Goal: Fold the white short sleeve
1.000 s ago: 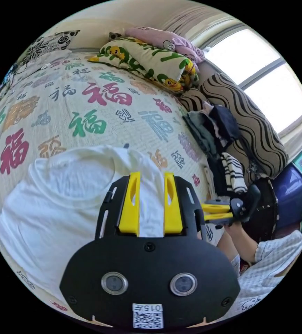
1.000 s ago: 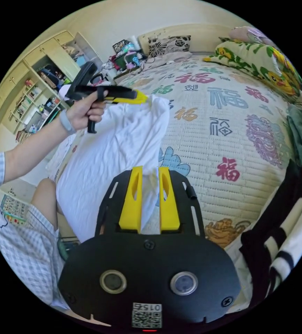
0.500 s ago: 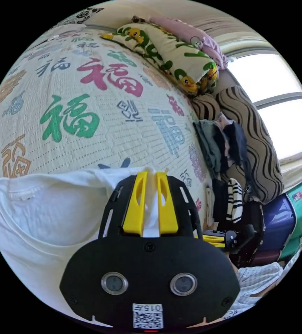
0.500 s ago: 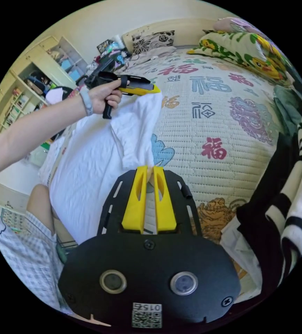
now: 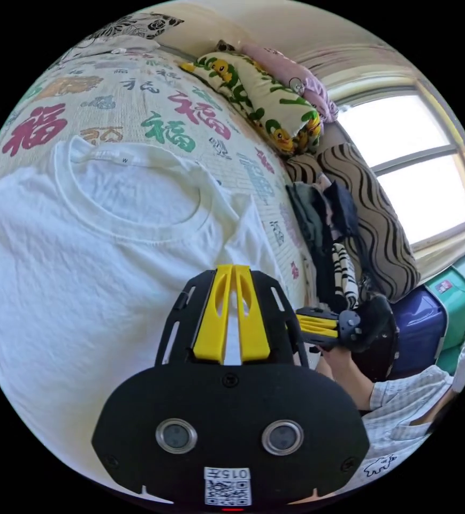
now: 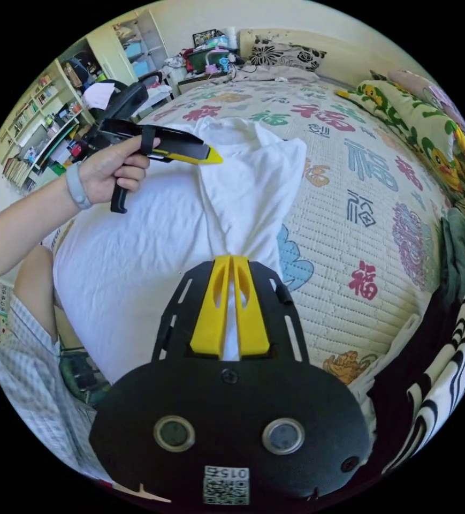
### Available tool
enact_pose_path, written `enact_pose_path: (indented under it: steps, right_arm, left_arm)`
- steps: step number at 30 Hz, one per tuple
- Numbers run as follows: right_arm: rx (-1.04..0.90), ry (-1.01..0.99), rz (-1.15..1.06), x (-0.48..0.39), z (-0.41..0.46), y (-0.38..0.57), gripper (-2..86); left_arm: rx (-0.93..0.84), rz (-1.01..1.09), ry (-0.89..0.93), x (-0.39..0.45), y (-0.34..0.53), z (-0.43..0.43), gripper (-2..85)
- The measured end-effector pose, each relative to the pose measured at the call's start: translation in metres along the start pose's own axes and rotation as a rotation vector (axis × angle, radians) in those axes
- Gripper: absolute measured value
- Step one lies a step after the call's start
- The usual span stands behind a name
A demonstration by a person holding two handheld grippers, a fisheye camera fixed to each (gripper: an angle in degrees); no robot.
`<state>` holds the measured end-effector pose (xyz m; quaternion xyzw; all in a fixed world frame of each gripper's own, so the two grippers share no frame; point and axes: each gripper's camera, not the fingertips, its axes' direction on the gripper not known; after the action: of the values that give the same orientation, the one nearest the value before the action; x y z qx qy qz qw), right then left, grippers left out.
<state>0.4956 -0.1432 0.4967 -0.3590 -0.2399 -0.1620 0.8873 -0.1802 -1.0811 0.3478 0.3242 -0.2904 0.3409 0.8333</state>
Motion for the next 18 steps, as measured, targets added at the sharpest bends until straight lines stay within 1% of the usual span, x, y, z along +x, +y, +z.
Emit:
enact_pose_path:
  steps: [3,5,6,8,10,13,15,16,17,18]
  right_arm:
    - [0.076,-0.037,0.028,0.004,-0.007,0.006,-0.5]
    - [0.127,-0.114,0.037,0.008,-0.007,0.013,-0.7]
    - [0.114,-0.129,0.034,0.008,-0.002,0.013,-0.7]
    - [0.020,-0.163,0.010,0.010,0.025,0.012,-0.5]
    - [0.020,-0.166,0.023,0.010,0.034,0.013,-0.3]
    - [0.101,-0.160,0.028,0.011,0.039,0.015,-0.2]
    - [0.071,-0.142,0.026,0.012,0.055,0.011,-0.3]
    - [-0.008,-0.116,0.033,0.013,0.077,0.007,-0.4]
    - [-0.092,-0.103,0.069,0.017,0.098,0.005,-0.4]
    - [-0.080,-0.116,0.084,0.018,0.100,0.005,-0.5]
  left_arm:
    - [0.092,0.049,0.005,0.025,0.008,-0.036,0.1]
    - [0.120,0.093,-0.057,0.043,0.022,-0.064,0.8]
    - [0.111,0.100,-0.081,0.046,0.025,-0.068,1.1]
    - [0.003,0.082,-0.169,0.043,0.033,-0.072,5.2]
    - [-0.016,0.048,-0.178,0.042,0.038,-0.082,6.2]
    - [0.098,0.119,-0.154,0.065,0.044,-0.113,5.6]
    - [0.084,0.148,-0.099,0.075,0.043,-0.115,5.9]
    - [0.027,0.131,-0.083,0.076,0.040,-0.110,6.4]
    - [-0.021,0.109,-0.126,0.074,0.039,-0.107,6.4]
    - [-0.031,0.101,-0.169,0.073,0.040,-0.107,6.1]
